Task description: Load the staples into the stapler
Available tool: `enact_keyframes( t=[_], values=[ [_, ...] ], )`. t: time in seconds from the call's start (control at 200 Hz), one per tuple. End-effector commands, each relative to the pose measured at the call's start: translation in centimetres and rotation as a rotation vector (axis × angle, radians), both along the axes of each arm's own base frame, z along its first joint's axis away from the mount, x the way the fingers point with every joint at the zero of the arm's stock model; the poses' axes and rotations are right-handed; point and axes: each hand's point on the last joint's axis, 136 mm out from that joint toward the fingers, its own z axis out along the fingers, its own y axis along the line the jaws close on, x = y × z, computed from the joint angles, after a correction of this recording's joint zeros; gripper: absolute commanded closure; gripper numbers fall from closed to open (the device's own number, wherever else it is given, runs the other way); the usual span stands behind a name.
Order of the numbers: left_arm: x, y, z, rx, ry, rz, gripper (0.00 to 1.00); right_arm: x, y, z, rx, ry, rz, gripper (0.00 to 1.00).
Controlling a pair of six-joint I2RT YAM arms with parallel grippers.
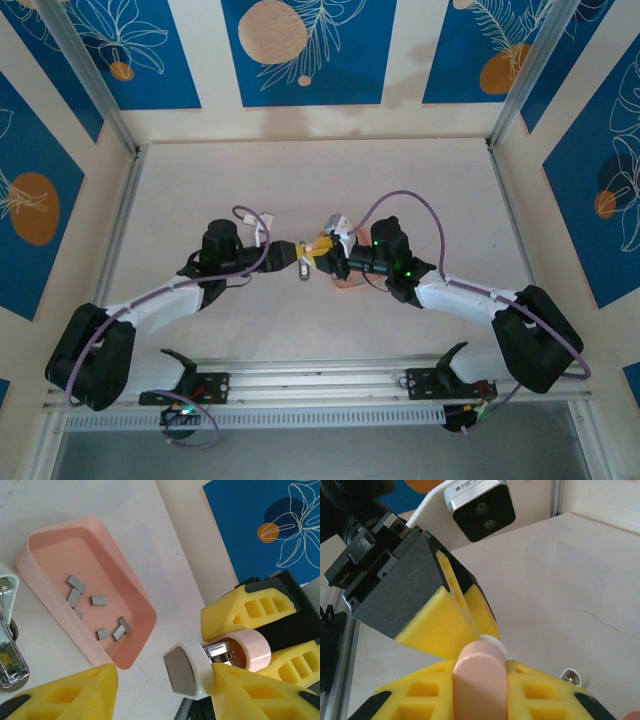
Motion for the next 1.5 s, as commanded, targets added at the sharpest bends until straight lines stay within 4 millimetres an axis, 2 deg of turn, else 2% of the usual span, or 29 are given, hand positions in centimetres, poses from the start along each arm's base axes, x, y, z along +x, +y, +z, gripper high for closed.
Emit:
enact_keyframes(
  t=[0.0,0.235,0.435,0.765,0.84,0.97,1.045,1.115,1.2,1.285,1.496],
  values=[
    [0.6,-0.7,1.0,-0.010,-0.037,0.003,0.50,-0.8,0.2,2.6,0.075,-0.053,0.042,0.91],
    [1.0,-0.4,-1.0,0.054,-0.013,0.040,0.53,-1.2,-0.2,4.5,0.126,-0.081,0.053,0.92],
    [0.5,-0.6,-2.7,0.098,0.007,0.032,0.53,-1.0,-0.8,6.2,0.162,-0.109,0.042,0.94],
    [-0.3,-1.3,-3.5,0.131,-0.022,-0.007,0.51,0.1,-1.6,7.5,0.216,-0.115,-0.011,0.94],
    [-0.5,-1.1,-2.9,0.133,-0.073,-0.009,0.47,0.4,-1.9,7.3,0.214,-0.103,-0.026,0.94],
    [-1.0,-0.7,-0.4,0.125,-0.255,-0.032,0.42,0.6,-2.5,6.8,0.213,-0.076,-0.024,0.94],
    [-1.8,-0.6,1.9,0.113,-0.427,-0.076,0.41,0.4,-2.7,6.8,0.210,-0.066,-0.006,0.94],
    [-3.4,-0.8,4.1,0.089,-0.622,-0.160,0.40,0.0,-2.8,6.8,0.205,-0.058,0.027,0.94],
    [-5.0,-0.9,5.9,0.087,-0.822,-0.245,0.37,-0.5,-2.8,7.0,0.199,-0.040,0.084,0.94],
    [-5.8,-1.1,6.5,0.125,-0.914,-0.331,0.34,-1.2,-2.7,7.4,0.192,-0.029,0.143,0.94],
    [-7.1,-2.0,6.1,0.144,-0.997,-0.520,0.35,-2.7,-2.2,8.3,0.175,-0.041,0.254,0.94]
  ],
)
